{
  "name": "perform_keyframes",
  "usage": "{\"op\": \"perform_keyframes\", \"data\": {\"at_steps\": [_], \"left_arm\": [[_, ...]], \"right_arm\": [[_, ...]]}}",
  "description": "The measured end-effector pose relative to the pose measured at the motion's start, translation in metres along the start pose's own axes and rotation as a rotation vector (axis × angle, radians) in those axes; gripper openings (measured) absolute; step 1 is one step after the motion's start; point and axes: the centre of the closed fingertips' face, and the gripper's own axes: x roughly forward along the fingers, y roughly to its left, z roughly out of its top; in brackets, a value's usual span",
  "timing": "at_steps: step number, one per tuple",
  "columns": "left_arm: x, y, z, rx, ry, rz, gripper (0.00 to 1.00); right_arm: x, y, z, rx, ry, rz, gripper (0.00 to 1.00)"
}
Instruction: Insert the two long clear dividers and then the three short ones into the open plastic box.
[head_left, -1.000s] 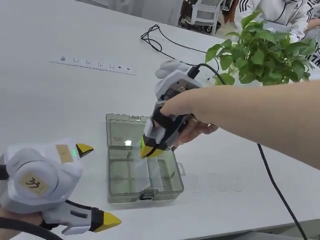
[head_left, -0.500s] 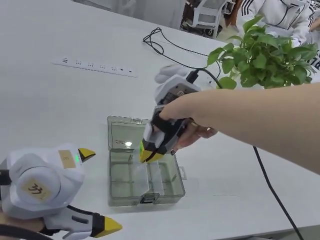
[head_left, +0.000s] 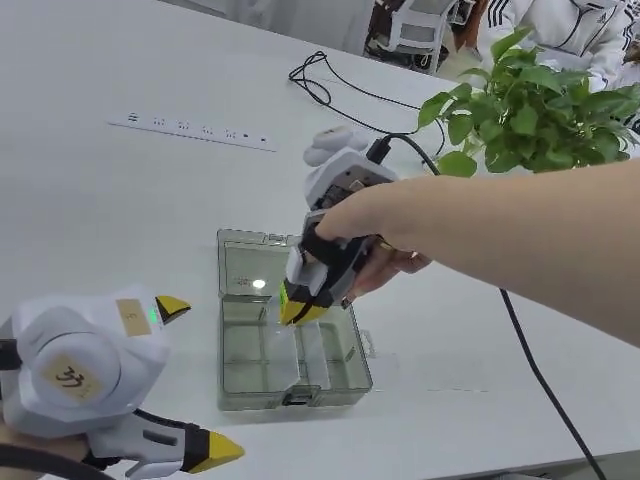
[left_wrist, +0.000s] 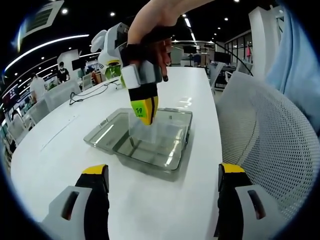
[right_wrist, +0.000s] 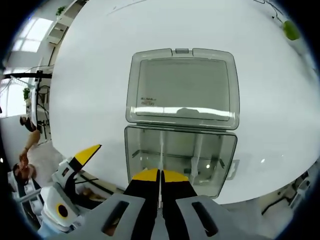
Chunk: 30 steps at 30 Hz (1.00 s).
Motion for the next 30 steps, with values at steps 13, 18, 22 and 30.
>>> {"op": "perform_keyframes", "data": {"at_steps": [13,18,22,30], "left_arm": [[-0.0012,0.0011,-0.0044,-0.014,0.003,0.006,0.92],[-0.0021,0.0017,-0.0068,-0.019,0.005,0.009,0.91],[-0.0013,0.0021,-0.0067,-0.019,0.006,0.009,0.91],[-0.0019,0.0008,-0.0051,-0.022,0.0,0.008,0.91]], "right_arm": [[0.0064,-0.0016,0.0031,-0.012,0.003,-0.011,0.02],[0.0068,-0.0037,0.0064,-0.024,0.005,-0.014,0.02],[0.0055,-0.0093,0.0037,-0.009,0.001,-0.01,0.02],[0.0093,-0.0072,0.0085,-0.015,-0.004,-0.006,0.02]]}}
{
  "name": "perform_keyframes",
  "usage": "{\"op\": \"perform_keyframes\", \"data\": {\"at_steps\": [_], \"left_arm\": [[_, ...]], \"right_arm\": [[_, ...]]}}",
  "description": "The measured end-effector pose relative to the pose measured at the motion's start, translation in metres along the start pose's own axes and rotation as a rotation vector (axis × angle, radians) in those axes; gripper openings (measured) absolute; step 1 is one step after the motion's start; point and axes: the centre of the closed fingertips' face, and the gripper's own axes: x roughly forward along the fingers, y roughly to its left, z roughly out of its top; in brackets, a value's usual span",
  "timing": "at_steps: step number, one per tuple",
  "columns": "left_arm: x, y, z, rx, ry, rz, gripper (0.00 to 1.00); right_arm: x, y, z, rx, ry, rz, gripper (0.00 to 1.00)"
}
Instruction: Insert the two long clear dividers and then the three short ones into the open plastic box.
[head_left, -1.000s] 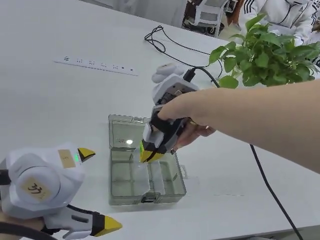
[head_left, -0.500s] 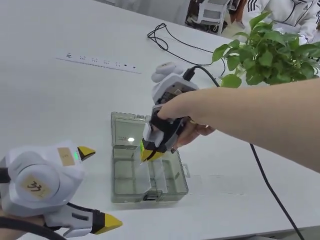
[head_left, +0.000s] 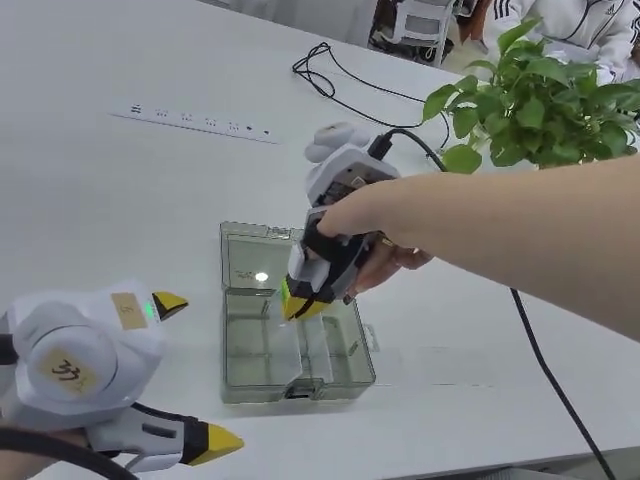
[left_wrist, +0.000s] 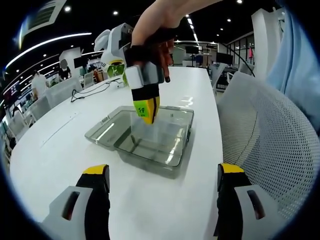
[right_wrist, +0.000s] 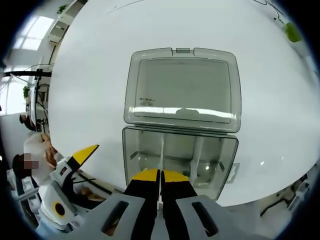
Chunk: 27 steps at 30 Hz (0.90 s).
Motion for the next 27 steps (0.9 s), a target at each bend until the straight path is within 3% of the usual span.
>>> {"op": "perform_keyframes", "data": {"at_steps": [17,27], "left_arm": [[0.0,-0.002,-0.002,-0.005,0.002,-0.002,0.9],[-0.001,0.0,-0.005,-0.013,0.006,0.005,0.9]], "right_arm": [[0.015,0.006,0.005,-0.123,-0.002,-0.063,0.03],[0.019,0.015,-0.012,-0.166,-0.015,-0.081,0.03]]}}
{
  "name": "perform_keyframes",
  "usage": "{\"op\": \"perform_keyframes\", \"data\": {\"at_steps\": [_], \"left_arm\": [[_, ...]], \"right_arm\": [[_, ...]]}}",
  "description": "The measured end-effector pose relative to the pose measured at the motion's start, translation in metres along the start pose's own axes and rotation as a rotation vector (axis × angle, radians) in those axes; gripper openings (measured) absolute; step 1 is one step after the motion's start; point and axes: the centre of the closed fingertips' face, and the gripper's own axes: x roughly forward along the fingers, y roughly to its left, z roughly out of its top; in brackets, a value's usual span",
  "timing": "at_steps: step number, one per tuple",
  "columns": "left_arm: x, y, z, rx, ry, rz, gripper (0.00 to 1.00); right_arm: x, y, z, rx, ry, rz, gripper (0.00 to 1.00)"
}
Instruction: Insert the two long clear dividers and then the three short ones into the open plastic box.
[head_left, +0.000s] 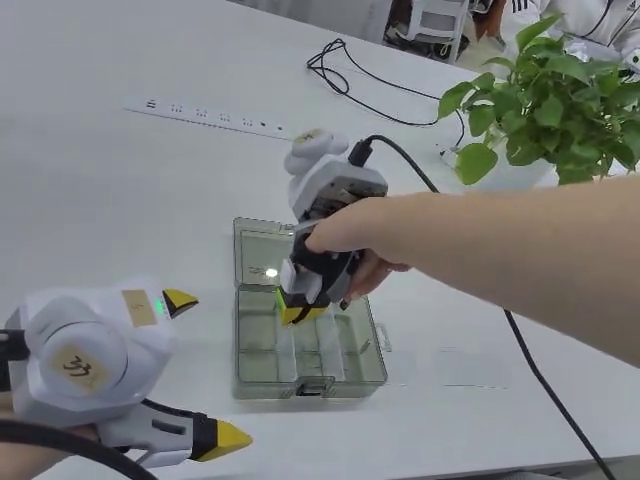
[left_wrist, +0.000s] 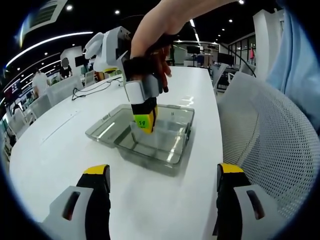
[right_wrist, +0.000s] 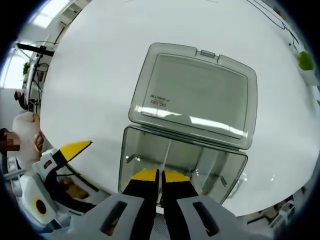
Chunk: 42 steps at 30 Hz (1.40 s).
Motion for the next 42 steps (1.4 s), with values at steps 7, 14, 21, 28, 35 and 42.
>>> {"op": "perform_keyframes", "data": {"at_steps": [7,14,21,28,35,42], "left_arm": [[0.001,-0.001,-0.001,0.001,0.007,0.0,0.9],[0.002,-0.003,0.002,0.008,0.009,-0.006,0.9],[0.001,-0.005,0.001,0.008,0.017,-0.006,0.9],[-0.001,-0.005,0.0,0.005,0.023,-0.002,0.9],[-0.002,-0.001,0.003,-0.019,0.013,0.007,0.9],[-0.005,0.002,0.006,-0.016,0.013,0.022,0.9]], "right_arm": [[0.004,-0.005,0.004,-0.03,-0.01,-0.004,0.04],[0.004,-0.008,0.007,-0.042,-0.029,0.029,0.05],[0.005,-0.007,0.007,-0.042,-0.07,0.088,0.15],[-0.007,-0.002,0.015,-0.102,-0.16,0.124,0.29],[-0.024,0.016,0.023,-0.197,-0.297,0.226,0.4],[-0.042,0.023,0.034,-0.251,-0.462,0.237,0.53]]}}
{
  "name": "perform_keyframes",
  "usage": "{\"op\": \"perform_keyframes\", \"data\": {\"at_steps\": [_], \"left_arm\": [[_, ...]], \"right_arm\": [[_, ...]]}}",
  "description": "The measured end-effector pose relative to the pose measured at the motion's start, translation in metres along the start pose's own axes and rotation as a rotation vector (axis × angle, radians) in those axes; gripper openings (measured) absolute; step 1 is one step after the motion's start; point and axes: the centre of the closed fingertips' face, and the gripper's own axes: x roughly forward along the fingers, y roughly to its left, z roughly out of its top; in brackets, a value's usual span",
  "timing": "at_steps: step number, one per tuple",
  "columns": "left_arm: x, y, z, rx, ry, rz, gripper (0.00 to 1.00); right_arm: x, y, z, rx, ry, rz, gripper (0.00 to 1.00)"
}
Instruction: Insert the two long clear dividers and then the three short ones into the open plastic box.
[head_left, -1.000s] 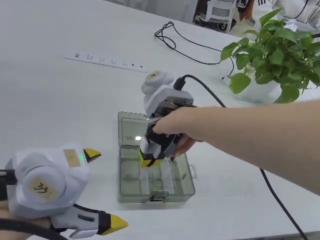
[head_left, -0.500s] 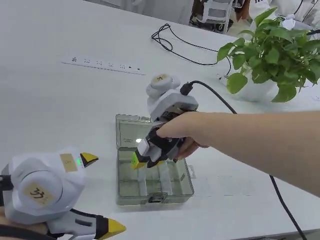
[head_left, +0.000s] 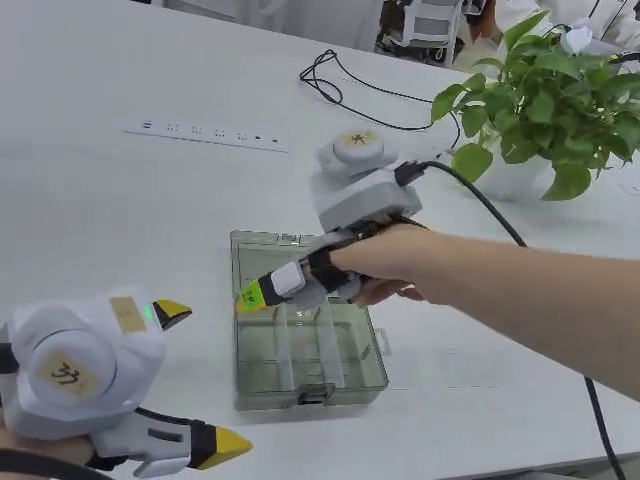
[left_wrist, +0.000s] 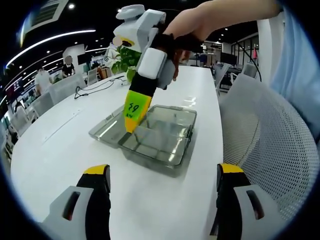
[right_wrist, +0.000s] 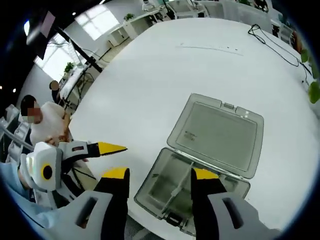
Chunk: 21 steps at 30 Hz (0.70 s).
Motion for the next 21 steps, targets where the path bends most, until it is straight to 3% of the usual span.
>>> {"op": "perform_keyframes", "data": {"at_steps": [4,8,11,12,13,15,19,21], "left_arm": [[-0.001,0.0,0.002,-0.006,-0.002,0.007,0.9],[-0.001,0.0,0.003,-0.021,-0.004,0.011,0.9],[-0.001,0.001,0.006,-0.039,-0.012,0.014,0.9],[-0.002,0.001,0.008,-0.056,-0.019,0.016,0.9],[-0.002,0.002,0.009,-0.065,-0.023,0.018,0.9],[-0.003,0.004,0.013,-0.105,-0.039,0.024,0.9],[-0.006,0.007,0.019,-0.124,-0.055,0.039,0.9],[-0.007,0.009,0.022,-0.132,-0.059,0.047,0.9]], "right_arm": [[-0.001,0.0,0.008,-0.084,-0.1,-0.001,0.74],[-0.001,-0.004,0.002,-0.107,-0.113,-0.003,0.88],[-0.002,-0.007,0.003,-0.128,-0.152,-0.006,0.97],[-0.002,-0.006,0.009,-0.155,-0.2,0.006,0.99],[-0.003,-0.011,0.006,-0.15,-0.191,-0.02,1.0],[-0.003,-0.01,0.006,-0.178,-0.198,-0.006,1.0],[-0.006,-0.01,0.009,-0.229,-0.237,0.004,1.0],[-0.008,-0.01,0.008,-0.291,-0.248,0.023,1.0]]}}
